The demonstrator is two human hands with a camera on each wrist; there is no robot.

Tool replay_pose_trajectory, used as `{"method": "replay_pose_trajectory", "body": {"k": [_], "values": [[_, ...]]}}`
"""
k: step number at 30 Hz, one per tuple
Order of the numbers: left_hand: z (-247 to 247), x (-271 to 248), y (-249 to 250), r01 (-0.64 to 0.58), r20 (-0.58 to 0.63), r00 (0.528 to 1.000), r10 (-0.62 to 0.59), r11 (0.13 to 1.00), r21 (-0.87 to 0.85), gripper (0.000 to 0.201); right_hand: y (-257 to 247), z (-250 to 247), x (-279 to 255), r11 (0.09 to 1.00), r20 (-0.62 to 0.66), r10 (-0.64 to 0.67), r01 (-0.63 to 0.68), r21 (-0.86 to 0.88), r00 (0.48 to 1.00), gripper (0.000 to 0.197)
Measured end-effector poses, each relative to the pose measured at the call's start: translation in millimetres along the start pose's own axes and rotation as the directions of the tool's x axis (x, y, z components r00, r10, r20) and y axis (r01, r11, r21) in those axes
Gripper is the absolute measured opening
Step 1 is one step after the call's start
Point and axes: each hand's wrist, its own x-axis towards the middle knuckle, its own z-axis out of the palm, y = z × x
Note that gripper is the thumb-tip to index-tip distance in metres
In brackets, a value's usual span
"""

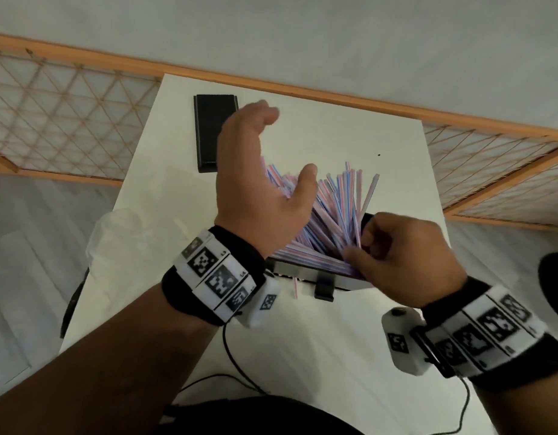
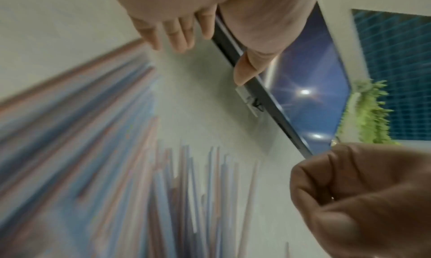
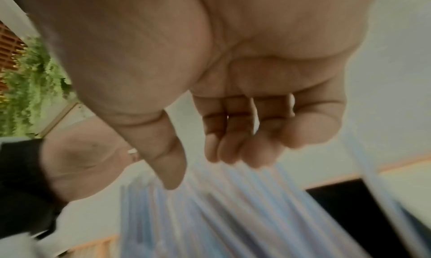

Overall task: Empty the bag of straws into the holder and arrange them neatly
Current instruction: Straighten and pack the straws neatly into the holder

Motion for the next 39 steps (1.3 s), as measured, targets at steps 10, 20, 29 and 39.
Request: {"method": "replay_pose_trajectory", "body": {"k": [10,20,29,39], "values": [[34.6,-22.8,15.1,0.095,0.234,0.97,-0.072,0.992,-0.088,0.015,63.7,7.1,25.9,0.929,0.063,0.37,-0.367,-0.048,0.927,0.018],[19.1,-7.2,22.8,0.381,0.364,0.898,-0.248,0.852,-0.359,0.022,-23.6,-7.0,15.8,0.984,0.011,-0.122,0.119,0.132,0.993,0.014],[-9.8,-5.7,-12.6,0.154,-0.043,0.984,-0.17,0.956,-0.25,0.024,23.4,6.2,14.0,0.942,0.148,0.331,-0.318,-0.104,0.932,0.042],[-4.6,-17.6,-15.5,0.066,0.041,0.997,-0.062,0.992,-0.107,0.048,11.4,37.1,35.6,0.967,0.298,0.254,-0.242,-0.076,0.92,0.079]]}}
